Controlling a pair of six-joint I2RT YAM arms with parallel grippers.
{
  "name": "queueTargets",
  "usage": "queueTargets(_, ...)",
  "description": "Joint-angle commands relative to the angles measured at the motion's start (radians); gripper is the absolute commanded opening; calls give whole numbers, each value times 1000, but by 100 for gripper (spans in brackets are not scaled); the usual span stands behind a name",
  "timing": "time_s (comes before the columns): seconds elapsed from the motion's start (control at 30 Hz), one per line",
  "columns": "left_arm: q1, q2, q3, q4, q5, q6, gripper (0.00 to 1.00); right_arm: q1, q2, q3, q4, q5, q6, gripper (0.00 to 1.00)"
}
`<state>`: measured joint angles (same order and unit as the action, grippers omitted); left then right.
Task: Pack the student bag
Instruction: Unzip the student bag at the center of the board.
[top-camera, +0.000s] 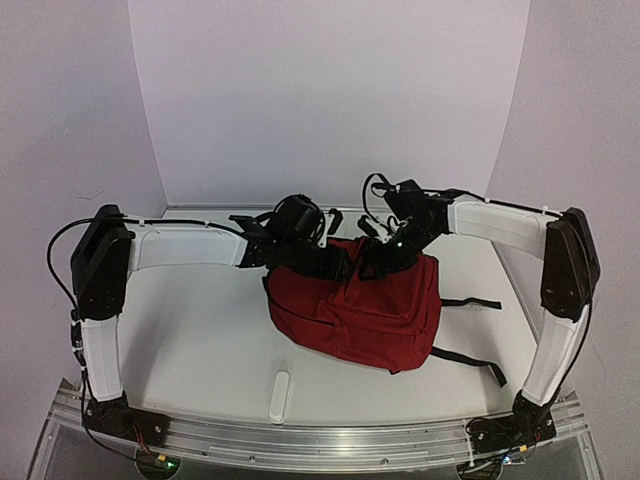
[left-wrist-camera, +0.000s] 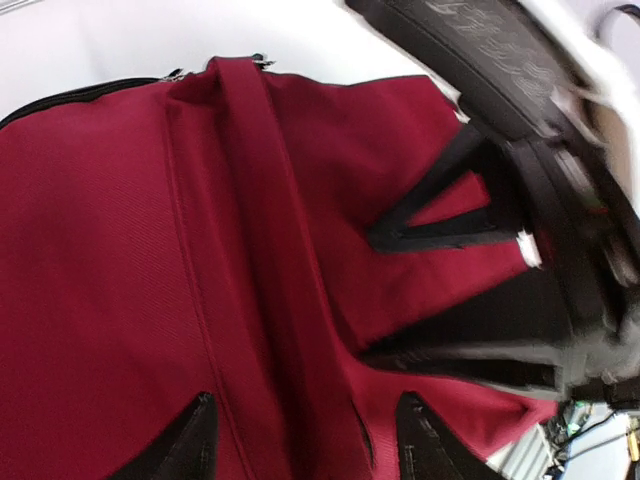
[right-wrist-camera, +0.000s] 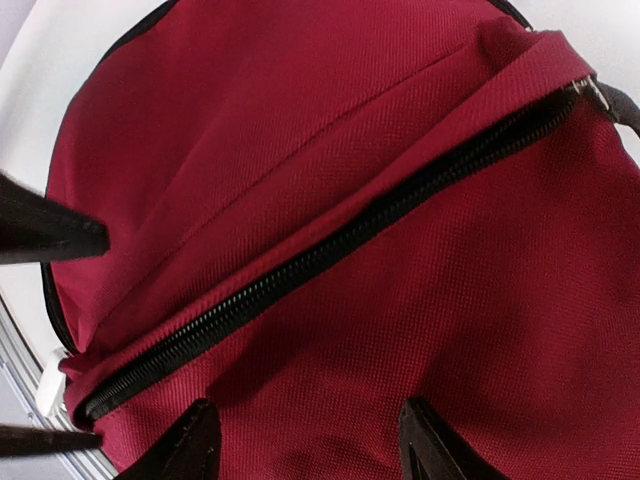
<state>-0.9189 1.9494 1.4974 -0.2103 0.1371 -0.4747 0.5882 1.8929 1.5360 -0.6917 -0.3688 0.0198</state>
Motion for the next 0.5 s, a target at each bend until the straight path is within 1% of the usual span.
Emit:
queueTargets(0.0,6,61,94,-104,-83,2,52,4,-39,-46,-60,55,-11,61)
queueTargets(0.03,7,64,98,-121,-99,-3,47,4,-45,-46,-60,56,-12,61)
queueTargets(0.13,13,48,67,-104,-118,-20,27,4,-53,-36,-61,49,-12,60)
queueTargets(0.27,35,6,-8,-36,-84,-51,5,4,-55,2,-60,8,-1,57)
queueTargets(0.33,51,0,-44,12,-39,-80,0,4,-53,25,-57,-20,25,55)
queueTargets(0.47,60,9,-77,81,28,-104,0,6,-29,75,-46,-55,78,55)
